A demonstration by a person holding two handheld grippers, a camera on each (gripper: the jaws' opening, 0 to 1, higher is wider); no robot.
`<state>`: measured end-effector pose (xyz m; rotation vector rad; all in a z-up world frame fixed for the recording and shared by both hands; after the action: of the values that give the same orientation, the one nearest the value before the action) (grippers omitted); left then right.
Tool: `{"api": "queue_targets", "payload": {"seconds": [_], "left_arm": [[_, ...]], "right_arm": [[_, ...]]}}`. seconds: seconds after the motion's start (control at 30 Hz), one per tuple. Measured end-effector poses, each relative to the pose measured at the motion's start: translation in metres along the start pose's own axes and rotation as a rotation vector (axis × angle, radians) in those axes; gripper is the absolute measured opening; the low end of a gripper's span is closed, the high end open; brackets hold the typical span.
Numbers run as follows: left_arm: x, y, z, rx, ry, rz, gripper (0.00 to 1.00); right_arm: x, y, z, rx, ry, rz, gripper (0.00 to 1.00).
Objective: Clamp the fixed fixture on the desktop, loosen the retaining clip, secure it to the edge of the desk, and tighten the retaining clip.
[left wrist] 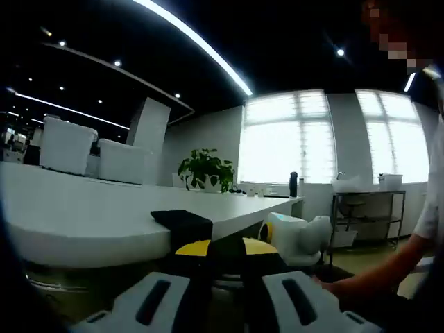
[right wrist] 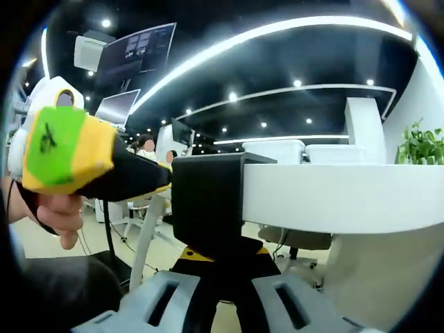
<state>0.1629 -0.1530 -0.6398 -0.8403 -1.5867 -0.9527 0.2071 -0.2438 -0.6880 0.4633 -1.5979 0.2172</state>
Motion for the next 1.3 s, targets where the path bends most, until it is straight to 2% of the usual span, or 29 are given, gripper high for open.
{"api": "queue_targets", "payload": {"seconds": [0.07, 0.17, 0.4, 0.47, 0.57, 0.7, 0.87, 0.93, 1.0, 1.07, 1.13, 1.3], "left_arm": [[-0.003, -0.002, -0.004, 0.013, 0.015, -0.024, 0.17], [-0.003, -0.004, -0.008, 0.024, 0.003, -0.040, 0.17], [0.003, 0.005, -0.014, 0.034, -0.035, 0.012, 0.16], [0.007, 0.007, -0.016, 0.035, -0.043, 0.000, 0.13], [0.009, 0.007, -0.022, 0.025, -0.043, -0.007, 0.10], [0.001, 0.005, -0.026, 0.024, -0.011, -0.052, 0.05], [0.000, 0.005, -0.025, 0.047, -0.012, -0.050, 0.03], [0.001, 0.006, -0.025, 0.051, -0.018, -0.026, 0.03], [0.002, 0.006, -0.025, 0.054, -0.026, -0.013, 0.03], [0.004, 0.007, -0.025, 0.053, -0.033, -0.014, 0.03], [0.003, 0.008, -0.025, 0.048, -0.041, -0.006, 0.03], [0.003, 0.007, -0.025, 0.048, -0.051, -0.019, 0.03]], "right_arm": [[0.000, 0.000, 0.000, 0.011, -0.002, 0.022, 0.04], [0.000, 0.001, 0.001, 0.023, -0.004, 0.041, 0.04], [0.000, 0.000, 0.000, 0.061, -0.005, 0.034, 0.06], [-0.001, 0.000, -0.001, 0.071, 0.007, 0.028, 0.09], [-0.001, -0.003, -0.001, 0.079, 0.002, 0.021, 0.12], [-0.001, -0.006, -0.002, 0.088, -0.003, -0.018, 0.16], [-0.001, -0.008, 0.004, 0.094, -0.042, 0.021, 0.26], [-0.001, -0.008, 0.006, 0.098, -0.053, 0.012, 0.35], [-0.002, -0.007, 0.011, 0.119, -0.070, -0.020, 0.43], [-0.006, -0.005, 0.015, 0.132, -0.070, -0.093, 0.51], [-0.009, -0.004, 0.019, 0.124, -0.073, -0.092, 0.50], [-0.020, -0.003, 0.018, 0.012, -0.036, 0.078, 0.35]]}}
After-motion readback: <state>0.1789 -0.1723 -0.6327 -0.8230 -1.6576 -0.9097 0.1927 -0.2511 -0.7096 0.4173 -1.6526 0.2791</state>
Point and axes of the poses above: the point that each gripper's makers call its tool centre point, and the gripper's own axes: z roughly backward along the fingers, y roughly to its left, x roughly out of its top, the point moved 7 cm from there along z, roughly backward along the fingers, and after that the axes turned 13 degrees about -z, right-handed, at the moved point
